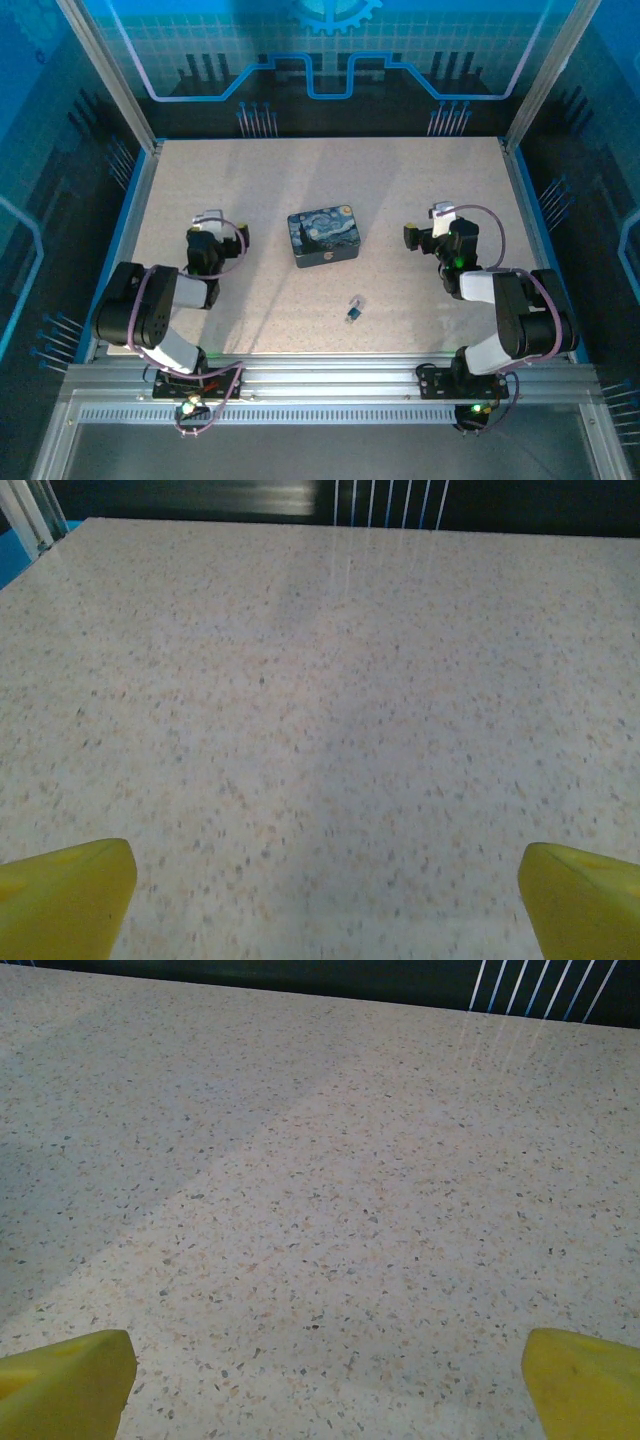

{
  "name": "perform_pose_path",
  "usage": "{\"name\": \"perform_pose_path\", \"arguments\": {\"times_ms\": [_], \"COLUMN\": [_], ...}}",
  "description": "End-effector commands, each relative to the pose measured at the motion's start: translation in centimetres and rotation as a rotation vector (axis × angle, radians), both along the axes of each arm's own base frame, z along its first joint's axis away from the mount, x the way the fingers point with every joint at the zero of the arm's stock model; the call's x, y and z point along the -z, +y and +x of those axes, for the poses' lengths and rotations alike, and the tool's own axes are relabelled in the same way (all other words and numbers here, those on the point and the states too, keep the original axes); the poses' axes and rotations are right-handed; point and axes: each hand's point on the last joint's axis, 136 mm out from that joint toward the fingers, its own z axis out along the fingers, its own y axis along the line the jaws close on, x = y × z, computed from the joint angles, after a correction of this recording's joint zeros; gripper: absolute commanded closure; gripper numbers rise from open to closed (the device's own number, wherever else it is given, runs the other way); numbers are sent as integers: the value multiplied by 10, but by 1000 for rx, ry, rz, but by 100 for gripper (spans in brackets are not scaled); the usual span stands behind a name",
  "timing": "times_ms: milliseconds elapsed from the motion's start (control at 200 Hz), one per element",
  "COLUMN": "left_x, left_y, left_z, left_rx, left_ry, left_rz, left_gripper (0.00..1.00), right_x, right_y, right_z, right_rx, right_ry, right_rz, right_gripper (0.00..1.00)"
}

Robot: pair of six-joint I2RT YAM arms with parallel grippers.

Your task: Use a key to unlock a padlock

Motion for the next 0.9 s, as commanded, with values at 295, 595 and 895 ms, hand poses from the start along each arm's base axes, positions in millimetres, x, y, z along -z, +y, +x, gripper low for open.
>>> {"name": "perform_pose_path", "arguments": {"times_ms": [295,595,895], "left_x": [-4,-4,-4], "left_y": [-4,-4,-4], "left_z": [3,3,3], "left_rx": [33,33,33], "left_ry": [1,1,1], "left_rz": [-37,-37,-37], "left_gripper": [1,1,1], "right_x": [-3,-3,-3], "right_y": [-1,-1,-1], "right_z": [4,4,4], "right_rx": [9,10,9], "right_ry": [-8,-8,-9], "right_rz": [-9,-9,-11], "right_gripper": [0,0,0]}}
